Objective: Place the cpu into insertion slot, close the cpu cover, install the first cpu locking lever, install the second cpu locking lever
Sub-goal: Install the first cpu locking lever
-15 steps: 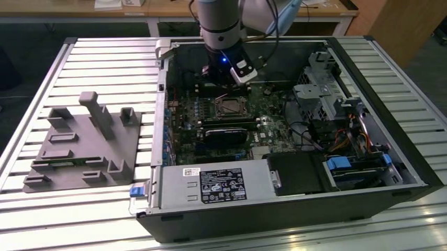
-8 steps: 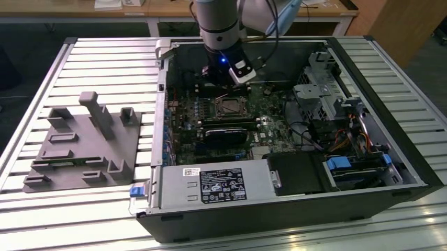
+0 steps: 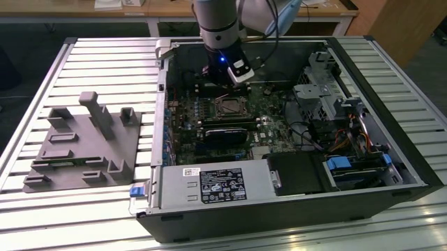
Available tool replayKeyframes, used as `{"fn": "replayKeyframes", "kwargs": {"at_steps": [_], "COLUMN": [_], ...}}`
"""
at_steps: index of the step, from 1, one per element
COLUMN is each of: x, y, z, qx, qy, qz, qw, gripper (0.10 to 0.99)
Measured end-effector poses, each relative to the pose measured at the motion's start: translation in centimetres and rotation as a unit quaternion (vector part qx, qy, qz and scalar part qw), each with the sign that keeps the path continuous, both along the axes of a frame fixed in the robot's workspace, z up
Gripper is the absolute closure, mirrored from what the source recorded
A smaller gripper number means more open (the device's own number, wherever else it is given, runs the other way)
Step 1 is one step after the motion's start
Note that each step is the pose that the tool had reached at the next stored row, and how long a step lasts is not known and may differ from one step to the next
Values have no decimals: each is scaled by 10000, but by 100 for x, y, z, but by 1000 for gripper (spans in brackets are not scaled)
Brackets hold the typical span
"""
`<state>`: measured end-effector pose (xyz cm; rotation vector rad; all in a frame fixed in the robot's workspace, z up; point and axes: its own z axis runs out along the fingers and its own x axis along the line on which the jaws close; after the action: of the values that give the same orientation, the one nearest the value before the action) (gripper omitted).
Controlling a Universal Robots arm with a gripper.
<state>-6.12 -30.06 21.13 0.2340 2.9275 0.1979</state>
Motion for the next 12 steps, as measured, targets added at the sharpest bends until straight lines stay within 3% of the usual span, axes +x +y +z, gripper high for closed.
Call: {"fn": "replayKeyframes", "kwargs": {"at_steps": [6,12], "x": [0,-1], "y": [29,40], "z": [-13,-14], "qx": [-87,-85], "qy": [0,0], "qz": [-102,-111], "qw": [9999,9999], "gripper": [980,980]}}
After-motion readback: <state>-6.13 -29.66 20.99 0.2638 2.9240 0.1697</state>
